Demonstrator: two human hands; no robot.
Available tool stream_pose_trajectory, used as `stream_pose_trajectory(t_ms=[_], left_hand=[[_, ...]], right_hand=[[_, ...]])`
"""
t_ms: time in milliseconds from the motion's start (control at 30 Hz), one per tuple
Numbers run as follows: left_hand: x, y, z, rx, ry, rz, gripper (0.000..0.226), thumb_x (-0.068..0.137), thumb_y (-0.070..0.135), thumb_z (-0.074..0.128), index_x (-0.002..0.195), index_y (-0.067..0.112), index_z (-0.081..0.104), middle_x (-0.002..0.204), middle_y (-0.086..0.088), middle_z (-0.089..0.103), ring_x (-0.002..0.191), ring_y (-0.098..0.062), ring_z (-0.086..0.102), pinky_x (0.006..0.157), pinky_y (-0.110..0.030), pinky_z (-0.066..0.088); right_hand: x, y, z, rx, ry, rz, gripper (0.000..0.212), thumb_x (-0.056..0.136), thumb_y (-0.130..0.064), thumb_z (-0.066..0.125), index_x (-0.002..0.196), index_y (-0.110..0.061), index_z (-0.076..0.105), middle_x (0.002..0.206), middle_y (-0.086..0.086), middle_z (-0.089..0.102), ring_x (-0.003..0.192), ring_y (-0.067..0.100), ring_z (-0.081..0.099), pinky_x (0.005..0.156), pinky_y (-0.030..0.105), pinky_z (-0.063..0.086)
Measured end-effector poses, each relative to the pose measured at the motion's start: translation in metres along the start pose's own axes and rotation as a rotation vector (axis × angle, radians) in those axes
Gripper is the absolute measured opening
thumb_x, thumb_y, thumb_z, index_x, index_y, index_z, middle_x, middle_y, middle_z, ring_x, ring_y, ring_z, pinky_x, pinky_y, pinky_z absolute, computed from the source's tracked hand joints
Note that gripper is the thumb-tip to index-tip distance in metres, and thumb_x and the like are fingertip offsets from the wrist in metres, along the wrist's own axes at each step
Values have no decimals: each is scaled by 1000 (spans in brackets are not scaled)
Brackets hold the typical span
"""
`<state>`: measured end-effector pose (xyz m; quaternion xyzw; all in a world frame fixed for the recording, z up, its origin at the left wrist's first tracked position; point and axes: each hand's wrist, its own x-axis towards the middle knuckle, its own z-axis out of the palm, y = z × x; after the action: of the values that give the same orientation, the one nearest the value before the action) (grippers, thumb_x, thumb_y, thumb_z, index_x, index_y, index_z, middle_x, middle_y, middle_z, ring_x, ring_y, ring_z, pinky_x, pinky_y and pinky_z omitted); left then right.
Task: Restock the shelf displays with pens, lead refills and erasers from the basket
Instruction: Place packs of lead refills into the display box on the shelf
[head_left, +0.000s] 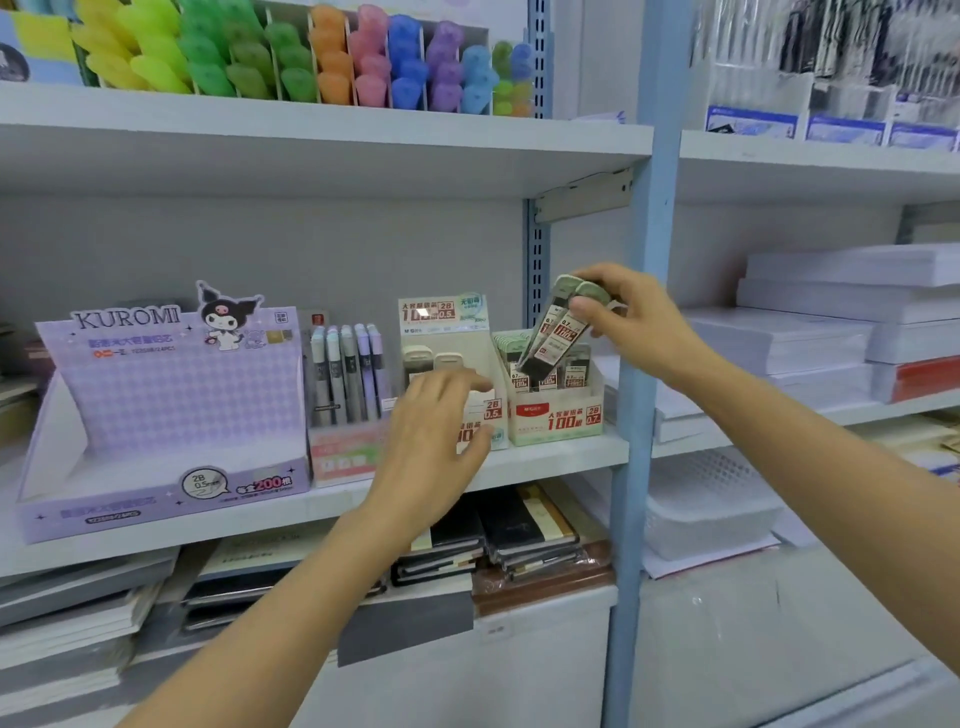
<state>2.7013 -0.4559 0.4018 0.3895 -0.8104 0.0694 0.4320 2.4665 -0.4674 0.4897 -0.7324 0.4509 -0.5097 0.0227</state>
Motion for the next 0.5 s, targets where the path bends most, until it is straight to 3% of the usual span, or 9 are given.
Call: stream_pose_trajectory(t_ms=[133, 200, 300, 500], left_hand=[[9, 7, 19, 218, -142, 129, 54, 94, 31, 56, 145, 27, 36, 160, 2, 21, 148, -20, 12, 121, -41, 7], [18, 8, 32, 308, -202, 142, 63, 96, 37, 51, 152, 28, 23, 164, 2, 7, 150, -20, -1, 122, -43, 0], [29, 7, 47, 428, -272, 147, 72, 98, 43, 46, 155, 24, 7, 164, 1, 2, 150, -20, -8, 120, -44, -7], [32, -1, 54, 445, -282, 159, 72, 96, 42, 48, 154, 21, 11, 159, 2, 21, 148, -18, 9, 122, -43, 0]], right_hand=[[5, 14, -16, -258, 132, -59, 23, 95, -12, 56, 118, -13, 62, 102, -3, 64, 89, 12, 57, 70, 9, 39], [4, 18, -16, -309, 139, -66, 24, 96, -11, 55, 118, -10, 62, 103, 2, 66, 90, 13, 57, 73, 15, 41], [2, 22, -8, -361, 120, -62, 23, 96, -9, 55, 118, -8, 62, 106, 8, 68, 93, 17, 59, 80, 26, 44], [10, 33, 9, -426, 92, -40, 20, 96, -7, 53, 114, -6, 62, 105, 10, 68, 97, 26, 61, 86, 41, 50]])
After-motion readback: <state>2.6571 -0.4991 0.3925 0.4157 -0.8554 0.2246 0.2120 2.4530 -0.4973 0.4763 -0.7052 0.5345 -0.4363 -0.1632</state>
